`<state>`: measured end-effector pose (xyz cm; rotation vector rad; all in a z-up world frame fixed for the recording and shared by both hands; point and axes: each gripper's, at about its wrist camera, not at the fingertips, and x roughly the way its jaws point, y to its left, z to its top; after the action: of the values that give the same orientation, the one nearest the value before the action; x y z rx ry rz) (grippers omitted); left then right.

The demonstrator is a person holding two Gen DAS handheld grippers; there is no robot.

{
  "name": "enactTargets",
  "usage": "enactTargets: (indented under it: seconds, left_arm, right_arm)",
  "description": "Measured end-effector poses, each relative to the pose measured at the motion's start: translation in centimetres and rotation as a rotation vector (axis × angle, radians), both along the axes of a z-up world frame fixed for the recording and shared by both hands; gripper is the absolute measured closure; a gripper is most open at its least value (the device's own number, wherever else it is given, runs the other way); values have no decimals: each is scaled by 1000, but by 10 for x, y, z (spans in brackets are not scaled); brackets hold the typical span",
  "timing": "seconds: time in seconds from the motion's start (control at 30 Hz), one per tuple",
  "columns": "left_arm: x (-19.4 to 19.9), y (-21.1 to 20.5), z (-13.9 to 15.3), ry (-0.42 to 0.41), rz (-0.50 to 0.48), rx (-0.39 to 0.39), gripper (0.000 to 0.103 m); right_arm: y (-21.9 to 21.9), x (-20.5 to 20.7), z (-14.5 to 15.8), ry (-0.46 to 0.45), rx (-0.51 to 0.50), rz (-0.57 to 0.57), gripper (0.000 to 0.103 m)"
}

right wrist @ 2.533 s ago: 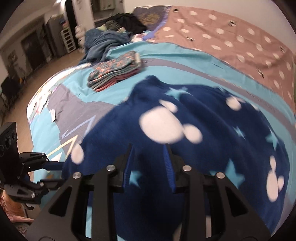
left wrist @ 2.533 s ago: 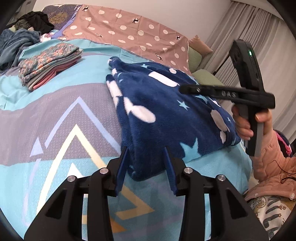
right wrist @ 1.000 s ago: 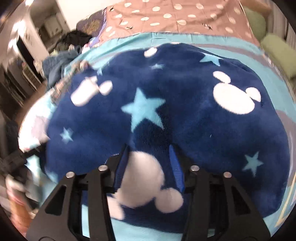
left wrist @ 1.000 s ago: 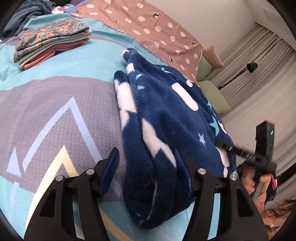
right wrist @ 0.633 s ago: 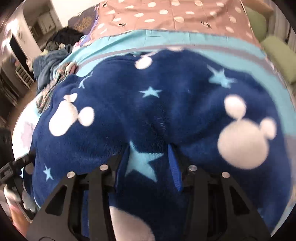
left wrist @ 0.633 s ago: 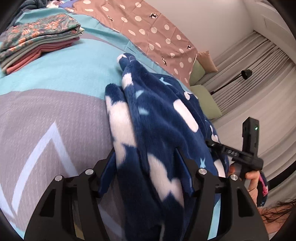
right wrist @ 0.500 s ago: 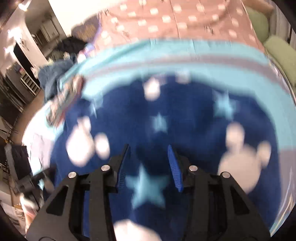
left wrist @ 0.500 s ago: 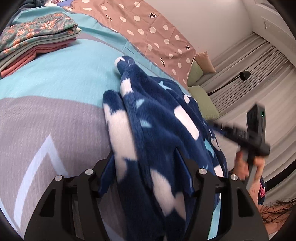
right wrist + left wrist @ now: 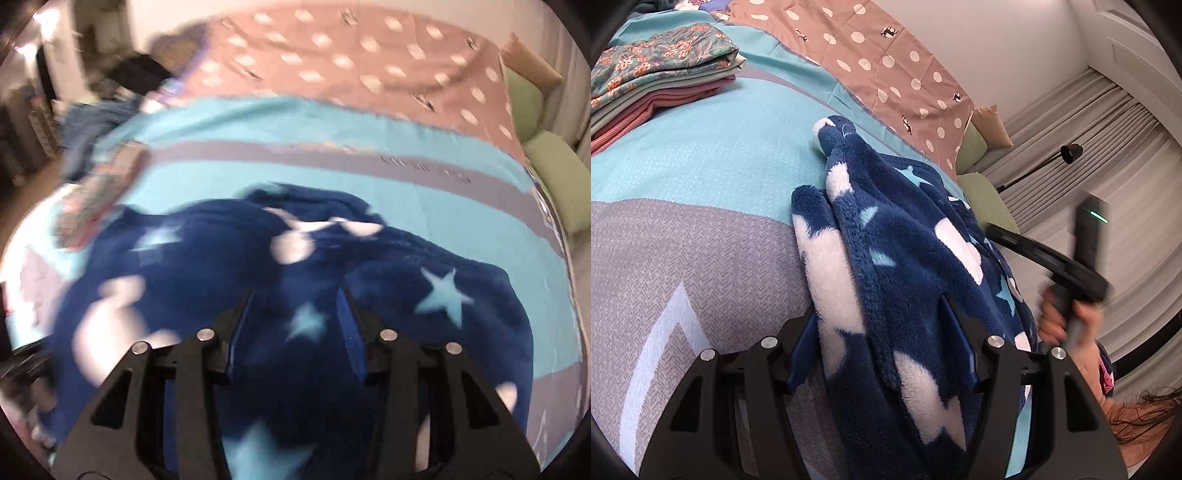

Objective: Fold small clothes

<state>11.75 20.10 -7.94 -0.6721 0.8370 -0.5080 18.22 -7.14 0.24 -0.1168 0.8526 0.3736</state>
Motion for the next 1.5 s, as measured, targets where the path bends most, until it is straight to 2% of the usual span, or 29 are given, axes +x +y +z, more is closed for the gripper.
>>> enactTargets:
  seconds: [0.07,0.1,0.2,0.3,0.37,0.43,0.53,0.63,0.73,0.77,0.8,0.83,0.87,0.93,0.97,1.1,1.3,1.5]
  left_arm:
    - [2,3,1,7,-9,-10,40]
    - [4,4,1,8,-12,-12,40]
    - [13,10,4,21,-20,-23,40]
    - [21,15,4,35,-27,-48,40]
    - [29,17,2,46,-46,-70,40]
    - [38,18,-3,61,-53,-80,40]
    - [46,19,-2,66,-71,-80,40]
    - [55,17,0,72,-84,-58,40]
    - [70,17,-3,80,-67,-92,40]
    - [74,16,-4,80,-61,-103,44]
    - [78,15,-5,80,-57,-113,47]
    - [82,14,-6,86,-50,-122,60]
    - [84,14,-9,96,-48,-140,69]
    - [86,16,-10,104,-43,-180,73]
    - [85,17,-7,100,-42,-192,74]
    - [81,15,17,67,-41,-218,75]
    - [79,-20,78,-35,-87,-136,74]
    - [87,-82,132,-98,-159,-43,74]
  right_arm:
    - [16,-49,11,-67,-22,138,39]
    - [30,-80,12,-103,-53,237,36]
    - [69,-147,1,-150,-131,461,23]
    - [105,-196,-19,-239,-261,584,22]
    - [121,-211,-35,-280,-311,609,20]
    - [142,-218,-51,-244,-332,615,20]
    - [163,-221,-68,-241,-386,598,20]
    - [182,-213,-83,-323,-467,532,19]
    - [200,-206,-95,-458,-567,436,18]
    - [203,-202,-98,-457,-569,411,19]
    - [203,-199,-97,-442,-554,393,20]
    - [204,-196,-96,-429,-540,381,30]
    - [205,-196,-96,-425,-545,365,50]
    - [203,-202,-88,-447,-514,350,66]
    - [197,-205,-79,-451,-474,339,70]
    - [179,-211,-54,-423,-329,298,72]
    - [130,-204,-11,-421,-142,209,73]
    - [66,-181,27,-362,86,80,76]
